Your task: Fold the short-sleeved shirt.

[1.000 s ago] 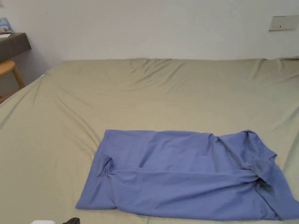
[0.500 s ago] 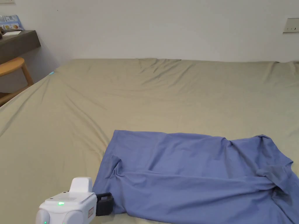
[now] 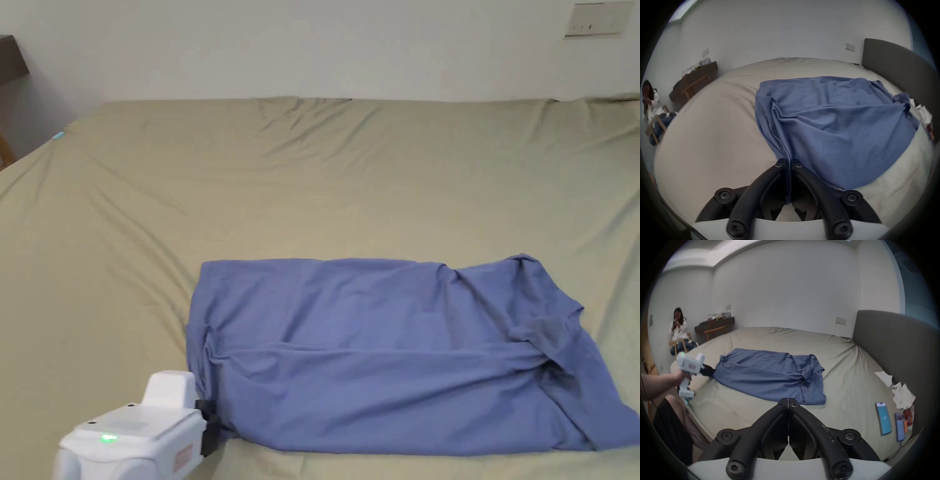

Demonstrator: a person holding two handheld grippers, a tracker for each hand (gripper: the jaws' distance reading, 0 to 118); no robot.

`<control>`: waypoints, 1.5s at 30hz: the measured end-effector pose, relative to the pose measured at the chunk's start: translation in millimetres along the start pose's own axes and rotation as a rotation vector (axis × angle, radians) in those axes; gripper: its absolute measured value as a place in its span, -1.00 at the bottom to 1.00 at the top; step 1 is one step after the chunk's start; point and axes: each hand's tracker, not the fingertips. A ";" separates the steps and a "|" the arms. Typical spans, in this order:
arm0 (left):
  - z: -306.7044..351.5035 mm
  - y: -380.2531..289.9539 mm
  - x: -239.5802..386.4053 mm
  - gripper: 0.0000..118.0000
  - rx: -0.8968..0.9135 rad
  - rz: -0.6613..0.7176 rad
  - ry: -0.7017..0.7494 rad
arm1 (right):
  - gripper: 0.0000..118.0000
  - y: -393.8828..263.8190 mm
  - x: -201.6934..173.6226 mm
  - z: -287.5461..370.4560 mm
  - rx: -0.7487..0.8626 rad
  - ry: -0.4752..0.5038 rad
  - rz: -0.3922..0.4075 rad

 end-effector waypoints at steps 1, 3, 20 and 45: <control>4.8 -0.8 -2.0 -0.94 0.017 0.009 0.014 | -0.97 -0.8 6.6 -0.3 -0.003 0.003 -0.012; 16.3 -2.5 -2.1 -0.94 0.063 -0.059 0.067 | -0.96 -2.2 23.6 -8.2 -0.028 -0.002 -0.036; 43.5 20.3 3.3 -0.94 0.036 0.044 -0.012 | 0.73 -14.6 91.3 -233.4 -0.384 0.010 -0.232; 151.4 -65.2 -28.7 -0.94 -0.187 0.092 -0.139 | -0.82 -65.9 71.9 -20.2 -0.402 0.028 -0.188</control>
